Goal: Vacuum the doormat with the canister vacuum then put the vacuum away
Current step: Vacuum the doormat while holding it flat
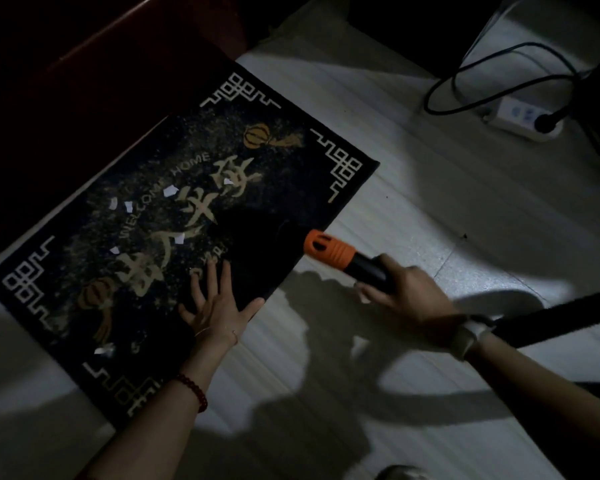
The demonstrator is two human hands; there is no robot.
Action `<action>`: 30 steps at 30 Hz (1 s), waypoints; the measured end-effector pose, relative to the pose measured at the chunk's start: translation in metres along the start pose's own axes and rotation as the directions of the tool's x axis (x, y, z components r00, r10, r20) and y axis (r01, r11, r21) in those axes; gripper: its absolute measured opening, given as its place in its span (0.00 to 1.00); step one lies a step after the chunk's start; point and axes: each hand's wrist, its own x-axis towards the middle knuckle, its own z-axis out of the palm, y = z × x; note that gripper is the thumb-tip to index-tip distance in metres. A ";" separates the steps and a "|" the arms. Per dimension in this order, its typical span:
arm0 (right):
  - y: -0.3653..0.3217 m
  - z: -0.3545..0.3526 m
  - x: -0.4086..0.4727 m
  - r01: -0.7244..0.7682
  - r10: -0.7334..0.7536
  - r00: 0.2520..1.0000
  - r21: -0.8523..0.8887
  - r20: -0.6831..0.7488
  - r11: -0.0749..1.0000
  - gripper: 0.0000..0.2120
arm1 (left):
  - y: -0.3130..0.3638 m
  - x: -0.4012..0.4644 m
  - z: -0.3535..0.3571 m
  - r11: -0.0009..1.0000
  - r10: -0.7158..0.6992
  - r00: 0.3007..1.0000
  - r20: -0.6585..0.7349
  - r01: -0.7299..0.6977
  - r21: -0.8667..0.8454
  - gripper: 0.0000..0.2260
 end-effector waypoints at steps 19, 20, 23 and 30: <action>-0.008 -0.017 0.015 -0.184 0.212 0.975 0.288 -0.069 0.940 0.11 | 0.001 0.000 0.000 1.000 0.000 1.000 0.004 0.000 0.001 0.39; -0.012 -0.005 0.004 -0.139 0.143 0.990 0.205 -0.007 0.969 0.10 | 0.001 0.000 0.000 1.000 0.000 1.000 0.004 0.000 0.000 0.39; -0.007 0.000 -0.006 -0.068 0.061 0.995 0.106 0.073 0.992 0.10 | 0.000 -0.001 0.000 1.000 -0.003 1.000 -0.005 0.003 -0.004 0.40; 0.003 -0.043 0.058 -0.280 0.367 0.918 0.407 -0.152 0.870 0.15 | 0.000 0.000 -0.003 1.000 0.009 1.000 -0.022 -0.009 0.029 0.41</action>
